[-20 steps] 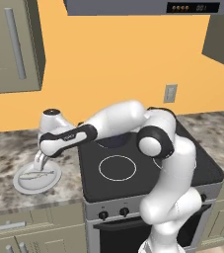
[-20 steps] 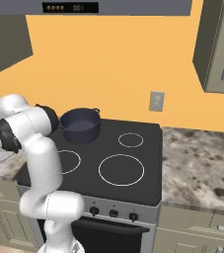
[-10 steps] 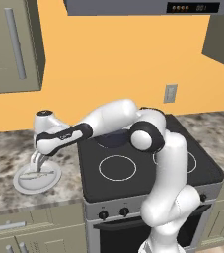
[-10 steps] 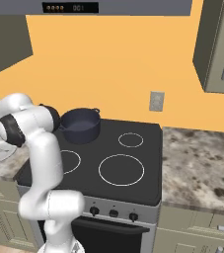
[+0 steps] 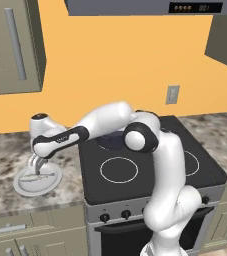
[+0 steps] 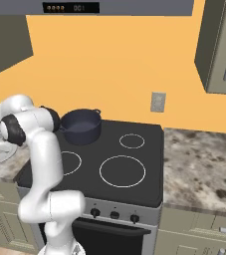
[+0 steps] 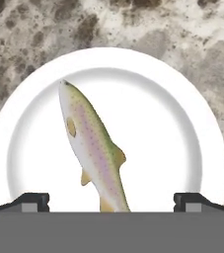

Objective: Retrieve the frozen meat and place it in the pot on a burner. Then turn the burner on.

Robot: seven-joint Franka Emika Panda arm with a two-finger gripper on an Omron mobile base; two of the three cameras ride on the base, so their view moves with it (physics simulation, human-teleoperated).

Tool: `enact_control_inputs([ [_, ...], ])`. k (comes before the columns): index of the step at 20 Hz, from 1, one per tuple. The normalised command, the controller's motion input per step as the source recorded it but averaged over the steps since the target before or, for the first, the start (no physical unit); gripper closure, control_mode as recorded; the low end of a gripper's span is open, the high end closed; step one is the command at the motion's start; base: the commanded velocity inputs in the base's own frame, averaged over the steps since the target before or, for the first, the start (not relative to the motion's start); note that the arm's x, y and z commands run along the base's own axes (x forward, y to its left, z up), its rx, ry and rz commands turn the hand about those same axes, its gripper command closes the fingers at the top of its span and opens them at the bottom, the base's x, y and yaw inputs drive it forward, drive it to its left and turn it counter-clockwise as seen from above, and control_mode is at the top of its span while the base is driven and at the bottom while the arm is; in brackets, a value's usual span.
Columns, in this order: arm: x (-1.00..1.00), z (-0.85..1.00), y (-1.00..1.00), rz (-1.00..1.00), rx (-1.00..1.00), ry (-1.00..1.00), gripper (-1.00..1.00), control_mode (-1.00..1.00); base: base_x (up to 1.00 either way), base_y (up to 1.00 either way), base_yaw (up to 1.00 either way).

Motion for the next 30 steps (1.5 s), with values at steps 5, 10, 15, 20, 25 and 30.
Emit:
enact_control_inputs([
  [5, 0.15, -0.17, 0.08, 0.00, -0.05, 0.03, -1.00, -1.00, 0.00, 0.00, 0.00],
  [10, 0.01, -0.11, 0.16, 0.03, -0.03, 0.00, -1.00, -1.00, 0.00, 0.00, 0.00],
  [15, 0.00, -0.06, 0.19, 0.04, -0.02, 0.00, -1.00, -1.00, 0.00, 0.00, 0.00],
  [20, 0.00, -0.19, 0.10, 0.02, -0.04, 0.00, -1.00, -1.00, 0.00, 0.00, 0.00],
  [25, 0.00, -0.26, 0.03, 0.00, -0.03, 0.00, -1.00, -1.00, 0.00, 0.00, 0.00],
  [30, 0.00, -0.25, 0.00, 0.00, -0.01, 0.00, -1.00, -1.00, 0.00, 0.00, 0.00],
])
